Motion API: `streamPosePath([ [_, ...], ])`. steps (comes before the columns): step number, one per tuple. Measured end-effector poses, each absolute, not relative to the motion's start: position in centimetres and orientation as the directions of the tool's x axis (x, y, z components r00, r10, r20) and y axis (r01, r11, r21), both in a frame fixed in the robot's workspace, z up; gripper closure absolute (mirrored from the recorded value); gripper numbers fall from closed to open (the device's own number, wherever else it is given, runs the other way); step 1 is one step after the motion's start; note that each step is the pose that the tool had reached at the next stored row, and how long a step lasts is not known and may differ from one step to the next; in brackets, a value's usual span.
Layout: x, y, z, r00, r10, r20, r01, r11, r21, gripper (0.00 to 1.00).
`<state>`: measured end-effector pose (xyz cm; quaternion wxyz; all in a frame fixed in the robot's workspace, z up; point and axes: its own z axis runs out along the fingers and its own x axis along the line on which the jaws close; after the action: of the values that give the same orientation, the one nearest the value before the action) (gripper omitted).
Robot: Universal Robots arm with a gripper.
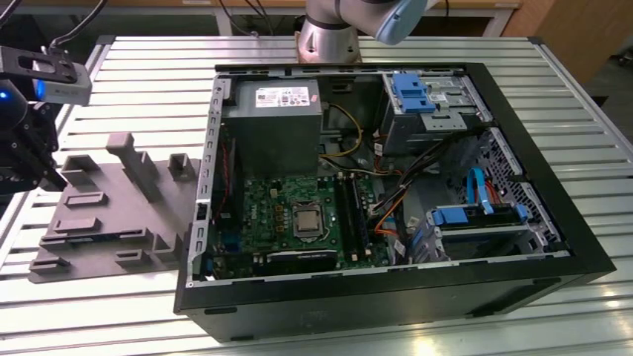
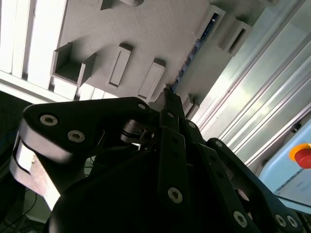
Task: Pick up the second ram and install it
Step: 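Pick up the second ram and move it above second insertion slot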
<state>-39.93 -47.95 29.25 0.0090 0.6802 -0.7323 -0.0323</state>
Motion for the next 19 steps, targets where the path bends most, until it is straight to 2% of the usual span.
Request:
streamPosePath([
  [19, -39.93, -47.95, 28.37, -0.075, -0.997, -0.031, -0.996, 0.073, 0.06, 0.89],
])
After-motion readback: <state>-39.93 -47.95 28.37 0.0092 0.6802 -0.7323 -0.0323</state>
